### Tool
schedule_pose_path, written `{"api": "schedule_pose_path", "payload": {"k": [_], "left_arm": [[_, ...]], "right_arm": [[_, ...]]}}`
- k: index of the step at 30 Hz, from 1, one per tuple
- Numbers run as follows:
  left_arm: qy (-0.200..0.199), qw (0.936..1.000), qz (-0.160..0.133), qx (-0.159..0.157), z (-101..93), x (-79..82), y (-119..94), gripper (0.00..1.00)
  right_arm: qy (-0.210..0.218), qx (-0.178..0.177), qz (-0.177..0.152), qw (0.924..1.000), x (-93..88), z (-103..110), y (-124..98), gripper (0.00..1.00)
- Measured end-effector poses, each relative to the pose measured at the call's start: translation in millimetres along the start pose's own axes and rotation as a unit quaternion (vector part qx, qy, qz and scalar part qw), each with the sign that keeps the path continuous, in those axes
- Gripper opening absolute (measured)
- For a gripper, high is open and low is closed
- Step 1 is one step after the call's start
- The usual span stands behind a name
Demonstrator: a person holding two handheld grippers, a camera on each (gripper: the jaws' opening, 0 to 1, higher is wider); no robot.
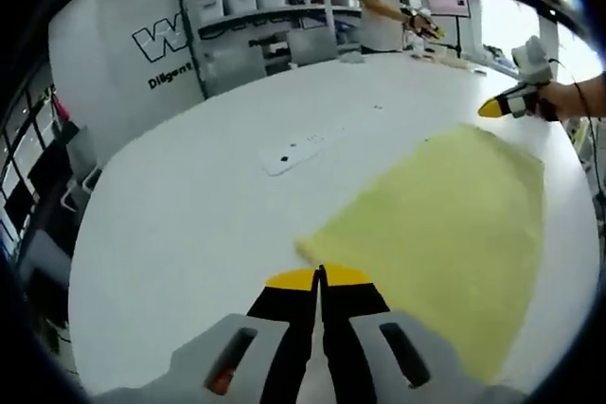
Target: Fold the garment on the visible template until the final outline fits inside the template.
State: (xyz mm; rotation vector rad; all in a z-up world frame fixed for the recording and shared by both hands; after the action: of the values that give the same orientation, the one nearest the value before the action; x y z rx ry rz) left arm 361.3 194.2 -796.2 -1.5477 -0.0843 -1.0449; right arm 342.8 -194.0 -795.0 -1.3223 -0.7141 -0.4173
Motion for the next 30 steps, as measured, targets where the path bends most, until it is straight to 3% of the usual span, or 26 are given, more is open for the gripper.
{"api": "schedule_pose_path", "payload": {"k": [3,4,8,15,25,30], "left_arm": [[-0.038,0.9992,-0.011,-0.006,-3.5,-5.1,-7.7,0.03],[-0.045,0.9985,-0.023,-0.021,-8.8,-7.8,-11.9,0.03],[-0.016,0.9994,-0.027,-0.017,-18.4,-11.7,-19.7,0.03],[-0.005,0.9990,-0.043,-0.015,-32.2,-17.2,-32.0,0.03],[-0.071,0.9957,-0.047,-0.036,-38.5,-41.7,-50.0,0.01],[-0.054,0.9972,-0.039,-0.034,-45.6,-55.4,-59.0,0.02]], "right_arm": [[-0.004,0.000,-0.009,1.0000,-3.1,2.0,-6.3,0.04],[0.000,0.004,-0.011,0.9999,-6.1,4.6,-11.4,0.04],[-0.013,0.007,-0.008,0.9999,-15.7,11.4,-19.0,0.04],[-0.001,0.013,-0.006,0.9999,-32.8,16.8,-27.2,0.05],[-0.001,0.010,-0.010,0.9999,-53.3,18.3,-41.0,0.09],[0.004,0.014,-0.011,0.9998,-62.0,21.5,-47.0,0.10]]}}
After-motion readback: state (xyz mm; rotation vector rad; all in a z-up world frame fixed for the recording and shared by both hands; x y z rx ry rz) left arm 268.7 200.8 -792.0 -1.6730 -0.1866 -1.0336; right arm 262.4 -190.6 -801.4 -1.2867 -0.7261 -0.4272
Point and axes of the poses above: the point that each gripper's makers call its tool centre point, and the gripper's own axes: y roughly forward along the fingers, z roughly to its left, x roughly out of its top, the point moved 3 cm from there along -y, roughly backward along the fingers, and after that the axes turned 10 degrees about z, right-handed, at the moved point
